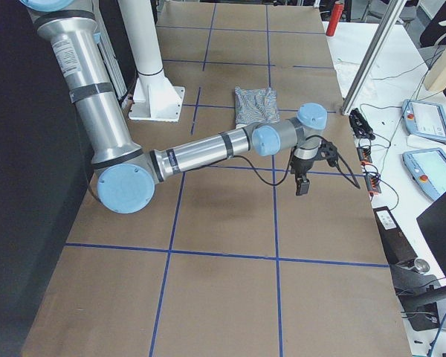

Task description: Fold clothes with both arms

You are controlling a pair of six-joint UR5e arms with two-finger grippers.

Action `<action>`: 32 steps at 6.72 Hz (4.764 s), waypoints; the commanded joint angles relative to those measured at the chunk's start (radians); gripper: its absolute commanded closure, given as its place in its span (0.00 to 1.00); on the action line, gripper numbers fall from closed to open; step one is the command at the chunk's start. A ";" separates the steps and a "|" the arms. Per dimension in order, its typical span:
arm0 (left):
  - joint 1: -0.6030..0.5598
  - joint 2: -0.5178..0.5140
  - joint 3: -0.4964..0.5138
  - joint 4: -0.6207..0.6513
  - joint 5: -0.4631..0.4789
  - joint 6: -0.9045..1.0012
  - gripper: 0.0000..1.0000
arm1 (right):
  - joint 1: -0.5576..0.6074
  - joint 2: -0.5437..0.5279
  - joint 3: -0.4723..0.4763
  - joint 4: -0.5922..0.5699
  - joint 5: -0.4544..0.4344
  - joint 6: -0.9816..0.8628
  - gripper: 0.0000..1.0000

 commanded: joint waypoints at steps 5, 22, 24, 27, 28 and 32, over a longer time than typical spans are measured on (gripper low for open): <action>-0.188 0.119 0.198 -0.082 -0.075 0.488 0.00 | 0.160 -0.271 0.199 -0.088 0.061 -0.187 0.00; -0.185 0.214 0.060 0.123 -0.135 0.371 0.00 | 0.258 -0.307 0.113 -0.086 0.018 -0.224 0.00; -0.185 0.214 0.063 0.122 -0.138 0.333 0.00 | 0.258 -0.310 0.112 -0.089 0.046 -0.218 0.00; -0.185 0.214 0.064 0.119 -0.141 0.222 0.00 | 0.258 -0.310 0.112 -0.089 0.066 -0.216 0.00; -0.185 0.216 0.064 0.118 -0.141 0.224 0.00 | 0.258 -0.310 0.112 -0.089 0.066 -0.216 0.00; -0.185 0.216 0.070 0.117 -0.142 0.225 0.00 | 0.258 -0.310 0.109 -0.089 0.066 -0.218 0.00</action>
